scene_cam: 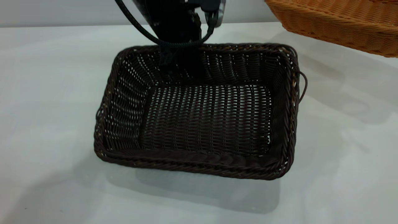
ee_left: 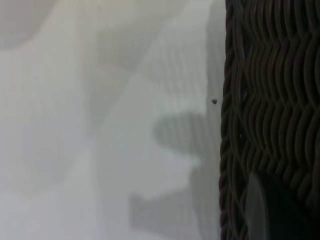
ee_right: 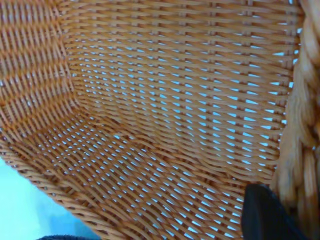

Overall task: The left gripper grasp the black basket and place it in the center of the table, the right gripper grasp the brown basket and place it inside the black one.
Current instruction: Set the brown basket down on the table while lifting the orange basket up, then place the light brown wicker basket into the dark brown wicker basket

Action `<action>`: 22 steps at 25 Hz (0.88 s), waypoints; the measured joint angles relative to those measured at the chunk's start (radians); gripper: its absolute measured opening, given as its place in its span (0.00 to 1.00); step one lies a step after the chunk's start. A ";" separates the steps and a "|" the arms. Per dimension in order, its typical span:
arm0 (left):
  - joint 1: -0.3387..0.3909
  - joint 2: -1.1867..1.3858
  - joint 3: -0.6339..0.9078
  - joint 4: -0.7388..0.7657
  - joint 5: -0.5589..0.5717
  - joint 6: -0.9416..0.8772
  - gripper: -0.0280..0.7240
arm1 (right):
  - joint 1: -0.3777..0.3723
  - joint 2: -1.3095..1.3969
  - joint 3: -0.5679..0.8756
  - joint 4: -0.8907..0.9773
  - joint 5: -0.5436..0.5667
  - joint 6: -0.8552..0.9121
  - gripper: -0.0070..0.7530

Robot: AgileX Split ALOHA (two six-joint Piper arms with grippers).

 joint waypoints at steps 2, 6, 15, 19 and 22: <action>0.000 0.016 0.000 0.000 -0.009 -0.030 0.15 | 0.000 0.000 0.000 0.000 0.002 0.000 0.10; 0.000 0.026 0.000 -0.008 -0.031 -0.057 0.27 | -0.001 -0.001 0.000 0.000 0.007 -0.006 0.10; -0.003 0.012 -0.002 -0.012 -0.124 -0.113 0.71 | -0.001 -0.046 -0.005 0.005 0.116 -0.052 0.10; 0.057 -0.075 -0.002 -0.015 -0.116 -0.348 0.73 | 0.019 -0.066 -0.007 -0.001 0.211 -0.039 0.10; 0.161 -0.156 -0.002 -0.018 -0.094 -0.512 0.73 | 0.082 -0.067 -0.007 -0.022 0.257 -0.026 0.10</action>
